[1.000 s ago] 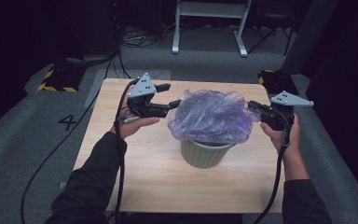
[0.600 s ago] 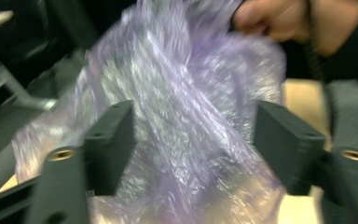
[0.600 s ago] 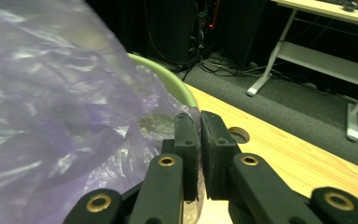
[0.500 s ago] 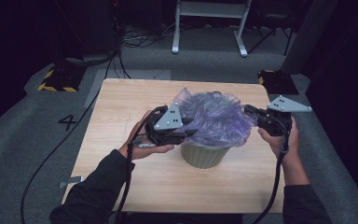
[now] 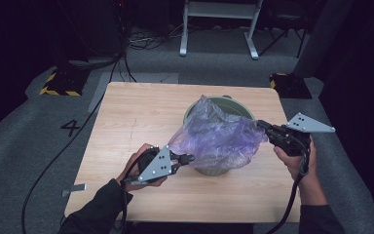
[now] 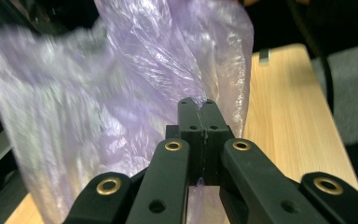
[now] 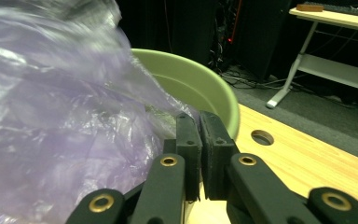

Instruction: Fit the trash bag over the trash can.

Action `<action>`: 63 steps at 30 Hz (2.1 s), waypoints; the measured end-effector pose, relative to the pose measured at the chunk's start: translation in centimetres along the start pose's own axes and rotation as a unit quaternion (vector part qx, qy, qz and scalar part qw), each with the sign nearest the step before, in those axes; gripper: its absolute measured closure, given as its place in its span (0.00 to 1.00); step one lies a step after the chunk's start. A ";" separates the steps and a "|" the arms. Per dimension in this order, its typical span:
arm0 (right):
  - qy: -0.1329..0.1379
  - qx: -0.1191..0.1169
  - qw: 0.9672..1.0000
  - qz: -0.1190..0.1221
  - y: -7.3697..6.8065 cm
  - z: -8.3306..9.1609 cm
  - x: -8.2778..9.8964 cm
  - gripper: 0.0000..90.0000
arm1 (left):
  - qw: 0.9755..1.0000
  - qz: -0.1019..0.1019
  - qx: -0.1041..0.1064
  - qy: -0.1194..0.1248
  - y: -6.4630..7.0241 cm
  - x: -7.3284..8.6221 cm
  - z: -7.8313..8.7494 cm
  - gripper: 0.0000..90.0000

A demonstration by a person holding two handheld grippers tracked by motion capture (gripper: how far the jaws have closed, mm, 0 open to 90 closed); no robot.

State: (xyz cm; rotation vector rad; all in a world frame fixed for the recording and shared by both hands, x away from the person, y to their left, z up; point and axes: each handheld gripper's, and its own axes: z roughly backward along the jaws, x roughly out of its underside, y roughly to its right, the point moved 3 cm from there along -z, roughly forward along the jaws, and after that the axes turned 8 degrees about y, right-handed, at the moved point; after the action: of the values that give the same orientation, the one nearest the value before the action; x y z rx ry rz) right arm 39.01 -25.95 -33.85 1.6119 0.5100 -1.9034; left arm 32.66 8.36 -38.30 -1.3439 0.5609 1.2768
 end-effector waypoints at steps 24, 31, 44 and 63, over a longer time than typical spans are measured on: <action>0.009 -0.003 1.000 0.001 -0.9 0.5 1.0 1.00 | 0.996 0.072 -0.018 -0.050 -0.1 5.5 0.2 0.37; 0.015 0.005 1.000 0.009 -1.1 0.7 0.5 1.00 | 0.996 0.083 -0.028 -0.027 0.8 3.1 4.0 0.18; 0.021 0.007 1.000 0.014 -1.2 0.6 0.0 1.00 | 0.991 0.117 -0.033 0.051 -1.9 -2.9 5.7 0.18; 0.037 0.004 0.999 0.039 -0.8 4.4 -0.7 0.35 | 0.994 0.099 -0.034 -0.030 -3.1 -2.6 -0.2 0.70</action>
State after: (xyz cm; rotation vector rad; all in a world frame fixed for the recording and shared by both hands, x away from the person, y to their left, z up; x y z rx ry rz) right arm 35.27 -28.00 -32.37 1.6873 0.4651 -1.7969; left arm 34.70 8.03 -34.79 -1.3264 0.6257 1.5037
